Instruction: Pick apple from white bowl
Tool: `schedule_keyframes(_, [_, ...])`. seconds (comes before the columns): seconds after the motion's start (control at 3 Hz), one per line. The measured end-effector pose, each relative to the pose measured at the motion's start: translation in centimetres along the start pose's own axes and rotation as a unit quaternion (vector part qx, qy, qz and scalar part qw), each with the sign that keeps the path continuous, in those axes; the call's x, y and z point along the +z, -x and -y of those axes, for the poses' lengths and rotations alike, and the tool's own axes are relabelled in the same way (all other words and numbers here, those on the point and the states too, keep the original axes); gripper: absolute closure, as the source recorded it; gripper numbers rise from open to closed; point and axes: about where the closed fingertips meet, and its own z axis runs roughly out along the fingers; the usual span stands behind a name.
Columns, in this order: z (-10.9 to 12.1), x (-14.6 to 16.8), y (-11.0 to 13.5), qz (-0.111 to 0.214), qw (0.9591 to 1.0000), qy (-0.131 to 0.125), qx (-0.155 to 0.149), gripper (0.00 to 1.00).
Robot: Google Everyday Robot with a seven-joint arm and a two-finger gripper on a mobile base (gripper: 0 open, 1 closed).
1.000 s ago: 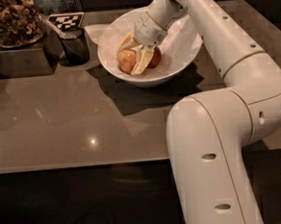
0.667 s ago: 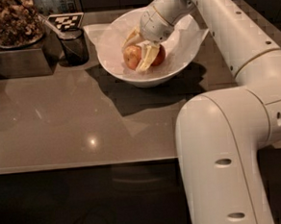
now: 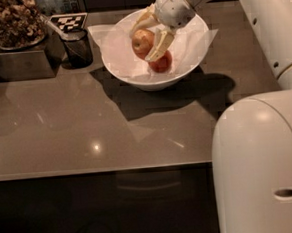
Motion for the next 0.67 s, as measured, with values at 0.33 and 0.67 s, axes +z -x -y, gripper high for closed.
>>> schedule_keyframes(0.33, [-0.3, -2.3, 4.1, 0.052, 0.998, -0.03, -0.018, 1.0])
schedule_keyframes(0.67, [-1.5, -3.7, 7.7, 0.108, 0.9916, -0.066, -0.024, 1.0])
